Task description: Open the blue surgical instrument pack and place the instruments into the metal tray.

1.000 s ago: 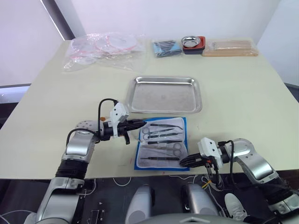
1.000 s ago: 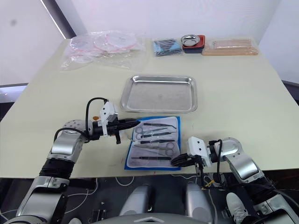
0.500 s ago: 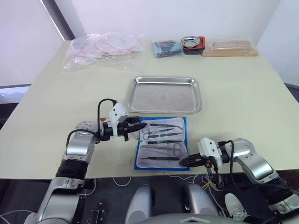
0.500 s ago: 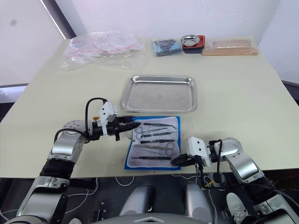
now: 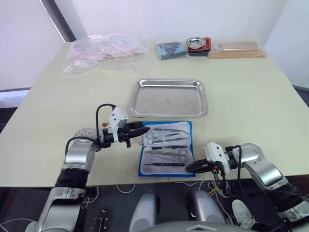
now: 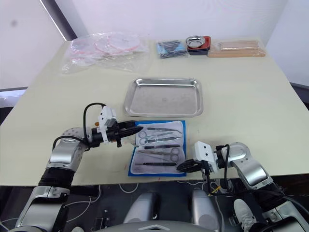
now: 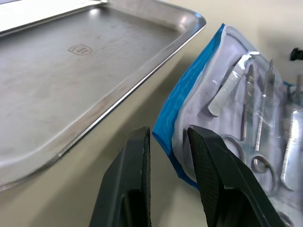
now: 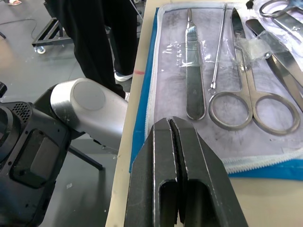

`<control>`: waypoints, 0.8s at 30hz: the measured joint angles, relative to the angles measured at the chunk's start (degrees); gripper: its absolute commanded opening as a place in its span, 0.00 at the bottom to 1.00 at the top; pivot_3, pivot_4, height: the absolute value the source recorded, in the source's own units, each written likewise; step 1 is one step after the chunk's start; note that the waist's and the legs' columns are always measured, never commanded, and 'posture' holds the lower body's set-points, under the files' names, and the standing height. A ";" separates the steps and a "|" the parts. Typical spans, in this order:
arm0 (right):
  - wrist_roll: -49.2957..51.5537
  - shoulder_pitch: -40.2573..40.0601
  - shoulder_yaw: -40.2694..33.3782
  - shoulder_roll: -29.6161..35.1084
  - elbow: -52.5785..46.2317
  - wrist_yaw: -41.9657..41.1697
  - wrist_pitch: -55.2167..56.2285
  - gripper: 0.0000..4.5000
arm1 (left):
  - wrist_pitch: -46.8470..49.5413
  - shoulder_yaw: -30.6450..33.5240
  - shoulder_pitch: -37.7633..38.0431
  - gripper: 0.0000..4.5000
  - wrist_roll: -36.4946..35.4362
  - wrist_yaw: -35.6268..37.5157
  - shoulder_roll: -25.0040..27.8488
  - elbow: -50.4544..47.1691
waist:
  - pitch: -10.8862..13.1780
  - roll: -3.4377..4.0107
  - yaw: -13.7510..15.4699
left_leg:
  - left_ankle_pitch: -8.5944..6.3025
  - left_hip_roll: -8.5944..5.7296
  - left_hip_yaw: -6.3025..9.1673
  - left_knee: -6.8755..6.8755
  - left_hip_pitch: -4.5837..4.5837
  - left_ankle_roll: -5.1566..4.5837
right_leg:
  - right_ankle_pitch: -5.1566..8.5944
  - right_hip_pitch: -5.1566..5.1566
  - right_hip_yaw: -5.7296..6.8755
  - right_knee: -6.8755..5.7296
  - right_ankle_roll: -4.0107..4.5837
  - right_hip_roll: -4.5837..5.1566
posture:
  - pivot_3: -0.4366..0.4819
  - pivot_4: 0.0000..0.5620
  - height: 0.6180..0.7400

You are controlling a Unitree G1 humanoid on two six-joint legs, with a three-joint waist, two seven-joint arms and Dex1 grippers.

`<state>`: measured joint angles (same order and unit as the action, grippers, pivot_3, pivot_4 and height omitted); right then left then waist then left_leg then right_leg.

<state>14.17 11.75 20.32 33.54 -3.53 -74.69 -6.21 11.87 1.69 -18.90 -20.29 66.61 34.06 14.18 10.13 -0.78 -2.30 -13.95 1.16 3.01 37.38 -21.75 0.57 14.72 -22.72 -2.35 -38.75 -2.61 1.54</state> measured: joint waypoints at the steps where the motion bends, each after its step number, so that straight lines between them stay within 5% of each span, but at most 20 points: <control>1: 0.08 0.00 0.00 0.03 -0.03 -0.03 -0.04 0.00 | 0.26 0.10 0.41 0.30 -0.40 0.31 0.41 -0.45 | 0.00 0.00 0.00 | 0.00 0.00 0.00 -0.01 -0.02 0.00 | 0.00 -0.03 0.00 0.00 0.00 0.00 | 0.48 0.27 1.00; 7: 1.12 0.01 -0.06 1.09 -0.83 -0.41 -2.41 0.00 | 0.83 0.62 1.94 0.30 -2.37 1.75 1.77 -2.70 | 0.04 -0.06 0.07 | 0.00 0.01 -0.01 -0.06 -0.09 0.00 | 0.00 -0.04 0.01 0.14 0.00 0.01 | 0.48 0.27 1.00; 17: 3.72 -0.50 -1.24 3.12 -4.98 -0.81 -6.36 0.95 | -0.19 3.45 5.67 0.31 -5.13 5.29 5.67 -8.75 | 0.21 -0.25 0.09 | -0.01 0.06 0.01 -0.16 -0.19 0.01 | 0.00 -0.09 0.04 0.29 0.02 0.03 | 0.48 0.27 1.00; 24: 10.34 0.44 -8.18 4.44 -9.19 -0.05 -9.03 0.99 | -0.84 6.30 7.17 0.31 -8.02 9.88 10.60 -13.58 | 0.28 -0.27 0.22 | -0.02 0.07 0.06 -0.25 -0.43 0.01 | -0.04 -0.10 0.17 0.76 0.02 0.10 | 0.48 0.27 1.00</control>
<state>24.51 12.19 12.15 37.97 -12.71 -74.74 -15.24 11.02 7.99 -11.73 -28.30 76.50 44.65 0.60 10.41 -1.05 -2.09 -13.97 1.23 3.07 37.13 -22.18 0.58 14.68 -22.82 -2.17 -37.99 -2.59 1.64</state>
